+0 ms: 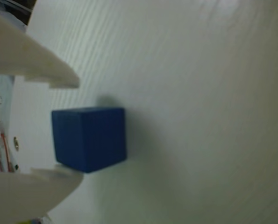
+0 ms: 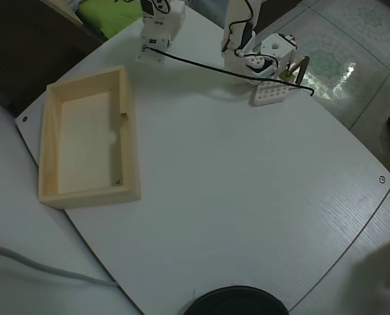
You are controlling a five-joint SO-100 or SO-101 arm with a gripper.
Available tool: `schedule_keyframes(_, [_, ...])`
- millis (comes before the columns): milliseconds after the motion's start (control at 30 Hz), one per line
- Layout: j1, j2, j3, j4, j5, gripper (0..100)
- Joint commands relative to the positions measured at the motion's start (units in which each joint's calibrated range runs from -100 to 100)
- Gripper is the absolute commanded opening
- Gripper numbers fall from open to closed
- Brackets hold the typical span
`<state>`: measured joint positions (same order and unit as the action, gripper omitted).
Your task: Pick up the small blue cube and put it into the box
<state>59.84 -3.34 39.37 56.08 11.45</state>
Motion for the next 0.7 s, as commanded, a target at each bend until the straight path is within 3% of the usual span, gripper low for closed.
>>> schedule_keyframes(0, [0.4, -0.1, -0.7, -0.3, 0.2, 15])
schedule_keyframes(667, [0.2, 0.0, -0.3, -0.3, 0.3, 10])
